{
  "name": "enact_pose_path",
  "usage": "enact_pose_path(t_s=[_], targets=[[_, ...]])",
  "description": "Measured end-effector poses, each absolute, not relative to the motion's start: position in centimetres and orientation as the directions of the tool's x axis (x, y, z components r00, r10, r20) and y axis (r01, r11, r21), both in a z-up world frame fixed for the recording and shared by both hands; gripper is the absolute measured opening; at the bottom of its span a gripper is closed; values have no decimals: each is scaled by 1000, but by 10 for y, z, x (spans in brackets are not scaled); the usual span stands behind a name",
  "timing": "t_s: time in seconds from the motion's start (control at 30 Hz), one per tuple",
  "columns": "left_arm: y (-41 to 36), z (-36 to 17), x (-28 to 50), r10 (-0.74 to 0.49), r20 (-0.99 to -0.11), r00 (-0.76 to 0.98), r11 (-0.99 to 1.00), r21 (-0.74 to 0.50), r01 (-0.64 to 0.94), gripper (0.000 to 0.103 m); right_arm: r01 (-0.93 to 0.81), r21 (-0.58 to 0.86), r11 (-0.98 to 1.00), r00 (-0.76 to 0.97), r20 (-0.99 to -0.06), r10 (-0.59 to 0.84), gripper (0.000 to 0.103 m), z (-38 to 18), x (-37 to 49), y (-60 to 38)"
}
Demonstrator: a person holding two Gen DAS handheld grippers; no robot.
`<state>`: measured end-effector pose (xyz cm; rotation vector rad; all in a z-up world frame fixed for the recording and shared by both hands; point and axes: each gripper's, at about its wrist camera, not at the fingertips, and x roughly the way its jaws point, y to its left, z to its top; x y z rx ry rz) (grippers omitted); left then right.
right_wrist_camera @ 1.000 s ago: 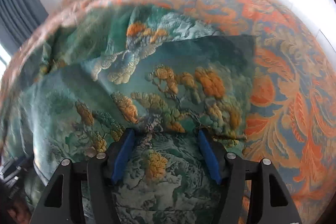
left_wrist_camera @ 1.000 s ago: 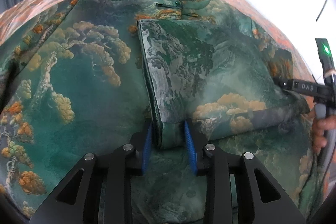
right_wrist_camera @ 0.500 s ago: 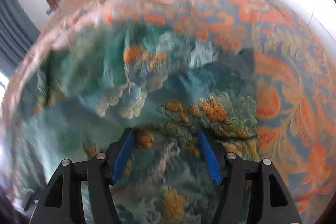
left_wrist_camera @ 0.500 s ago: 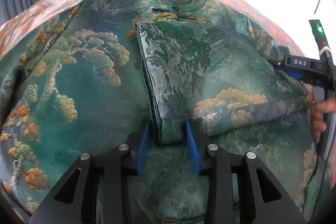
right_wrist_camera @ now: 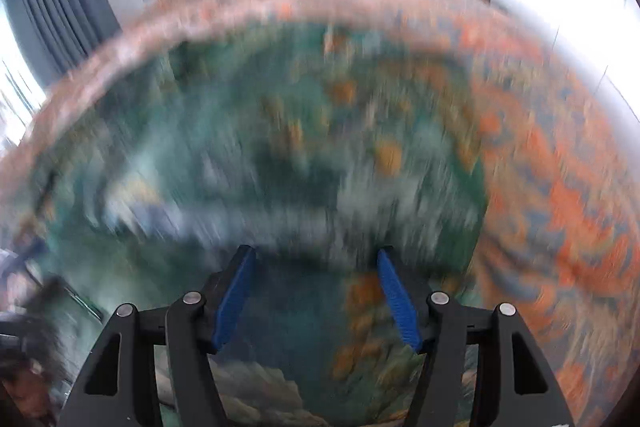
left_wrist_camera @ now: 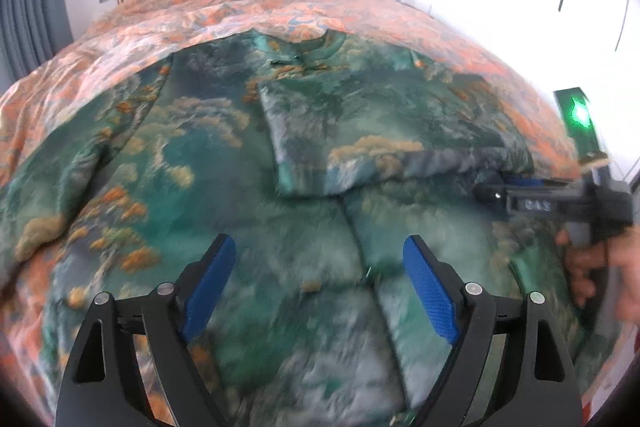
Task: Fold large clothes
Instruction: 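Grasp the cuff of the other sleeve with the left tool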
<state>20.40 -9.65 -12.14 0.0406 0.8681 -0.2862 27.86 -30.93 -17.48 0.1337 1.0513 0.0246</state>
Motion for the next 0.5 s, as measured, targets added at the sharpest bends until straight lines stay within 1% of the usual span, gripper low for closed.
enact_pose_path(t_s=[0.03,0.1,0.23,0.37,0.5], targets=[[-91,-121,200,-218,-763,609,964,-71,256,87,52,126,991,473,-877,87,65,-184,280,-309],[-74,-120,192,-204,-766,609,969,-70,237,87,81,148,986,493,-865,90,65,-188,280,-312],[-27,-121,173,-170,-763,624,982,-79,171,91,119,161,980,528,-846,75,65,-172,270,-313],[27,-128,157,-89,-766,636,996,-50,79,91,52,174,983,604,-790,108,65,-140,229,-295],[73,-138,144,-38,-779,626,999,-46,3,91,-29,184,982,675,-721,155,65,-112,166,-269]])
